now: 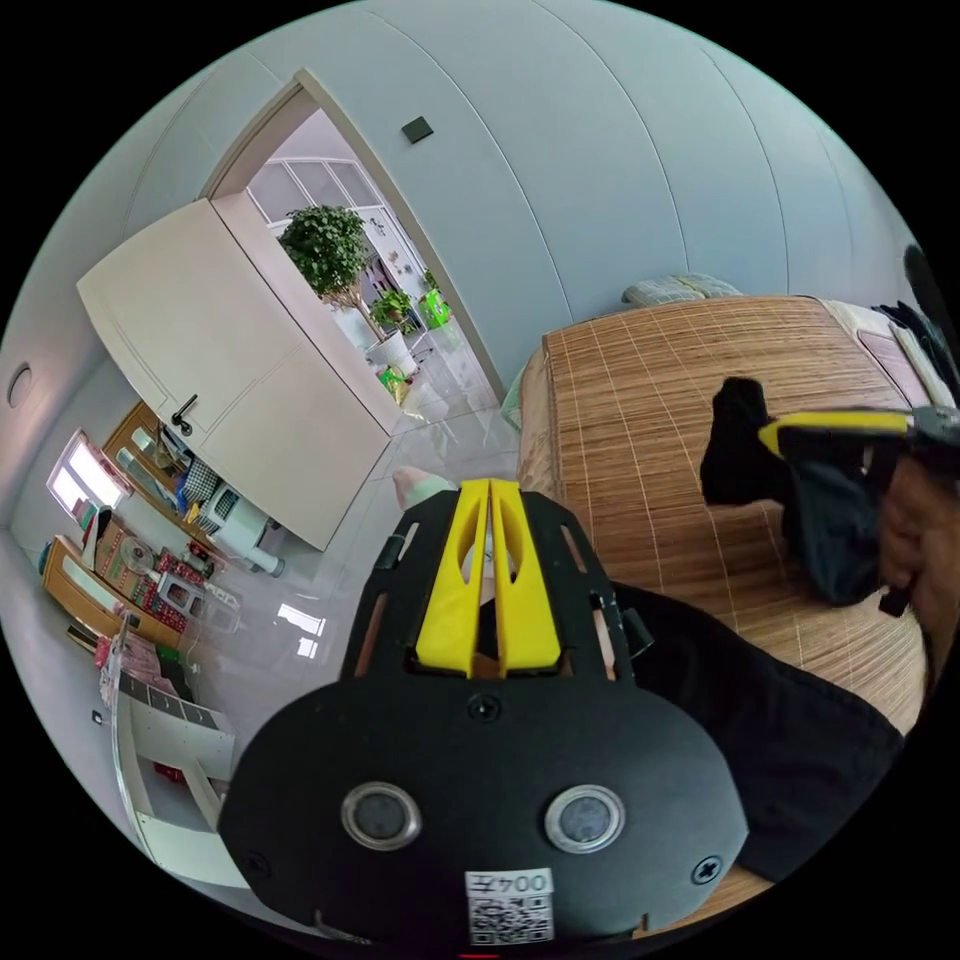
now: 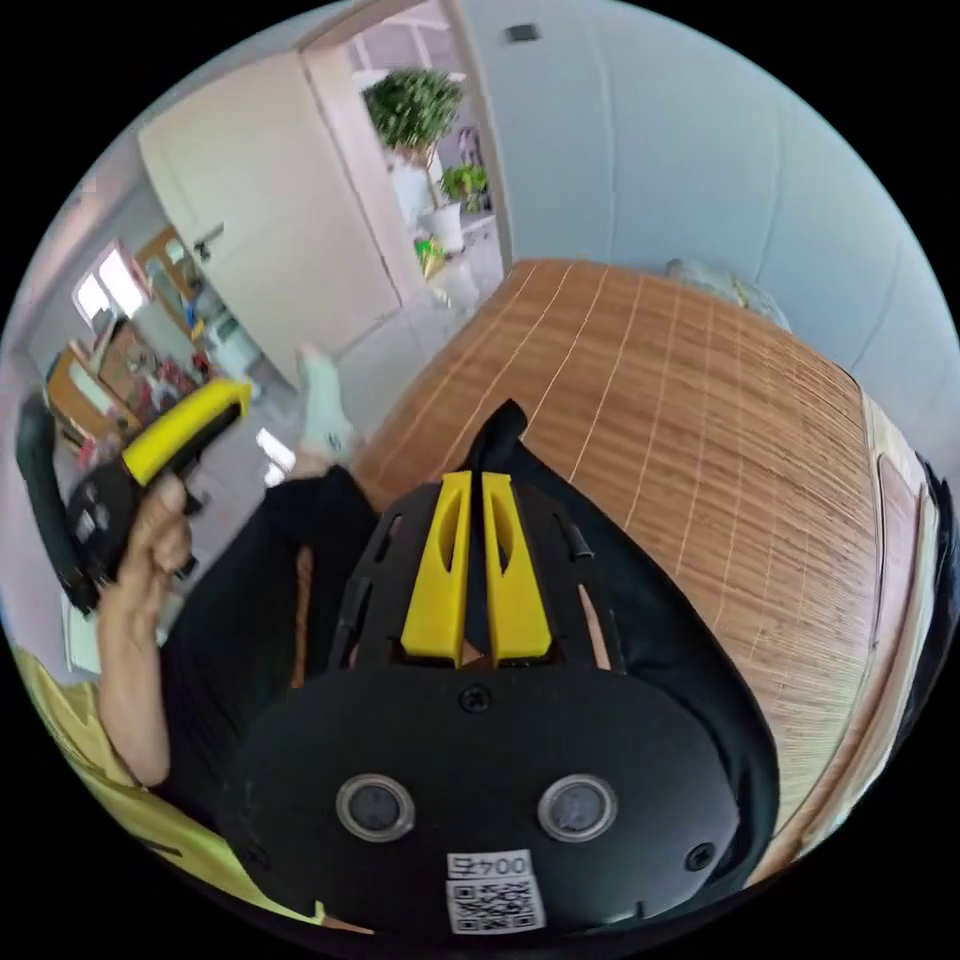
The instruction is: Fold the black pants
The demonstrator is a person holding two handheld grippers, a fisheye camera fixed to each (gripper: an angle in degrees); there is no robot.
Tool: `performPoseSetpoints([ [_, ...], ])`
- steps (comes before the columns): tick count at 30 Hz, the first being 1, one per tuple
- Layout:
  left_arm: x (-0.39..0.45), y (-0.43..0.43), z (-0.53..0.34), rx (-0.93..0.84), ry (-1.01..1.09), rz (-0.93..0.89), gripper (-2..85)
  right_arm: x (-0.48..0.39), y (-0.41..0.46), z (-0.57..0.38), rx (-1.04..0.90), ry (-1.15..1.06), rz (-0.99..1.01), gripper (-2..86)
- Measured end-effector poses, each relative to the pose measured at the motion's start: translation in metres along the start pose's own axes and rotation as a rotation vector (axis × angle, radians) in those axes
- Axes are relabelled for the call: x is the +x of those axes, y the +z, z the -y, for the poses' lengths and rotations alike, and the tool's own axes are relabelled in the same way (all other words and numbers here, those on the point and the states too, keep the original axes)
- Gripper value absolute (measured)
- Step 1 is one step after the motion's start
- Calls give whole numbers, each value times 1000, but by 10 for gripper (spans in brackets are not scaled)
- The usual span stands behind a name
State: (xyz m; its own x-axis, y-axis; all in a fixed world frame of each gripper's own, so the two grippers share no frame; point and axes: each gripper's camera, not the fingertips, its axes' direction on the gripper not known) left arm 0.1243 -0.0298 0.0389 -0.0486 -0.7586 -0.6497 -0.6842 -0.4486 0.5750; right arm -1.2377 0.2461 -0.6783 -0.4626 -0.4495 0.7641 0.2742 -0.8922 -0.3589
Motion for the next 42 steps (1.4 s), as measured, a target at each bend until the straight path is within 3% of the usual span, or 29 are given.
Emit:
performPoseSetpoints([
  [5, 28, 1, -5, 0, 37, -7, 9, 55, -14, 24, 176, 143, 75, 48],
  [9, 55, 5, -12, 5, 88, 19, 8, 82, 47, 25, -56, 219, 66, 115],
  [14, 79, 5, -19, 20, 127, -28, 8, 90, 9, -52, 136, 224, 78, 113],
  [16, 88, 3, -23, 35, 137, -85, 8, 103, -28, -122, 194, 243, 67, 108],
  [19, 105, -7, -34, 87, 165, -275, 9, 129, -77, -237, 175, 293, -29, 105],
  [26, 168, -54, -96, 90, 355, -980, 8, 207, -192, -512, -41, 588, -397, 98],
  [28, 198, -75, -120, 101, 503, -928, 8, 228, -222, -588, -42, 684, -393, 115],
  [31, 252, -109, -166, 154, 773, -715, 7, 250, -231, -645, -107, 737, -336, 120],
  [32, 267, -117, -183, 139, 823, -724, 7, 253, -229, -651, -131, 723, -330, 119],
  [37, 317, -135, -228, 31, 827, -873, 6, 278, -178, -688, -416, 633, -134, 115],
  [42, 369, -129, -260, -38, 906, -642, 9, 278, -167, -725, -401, 585, -228, 64],
])
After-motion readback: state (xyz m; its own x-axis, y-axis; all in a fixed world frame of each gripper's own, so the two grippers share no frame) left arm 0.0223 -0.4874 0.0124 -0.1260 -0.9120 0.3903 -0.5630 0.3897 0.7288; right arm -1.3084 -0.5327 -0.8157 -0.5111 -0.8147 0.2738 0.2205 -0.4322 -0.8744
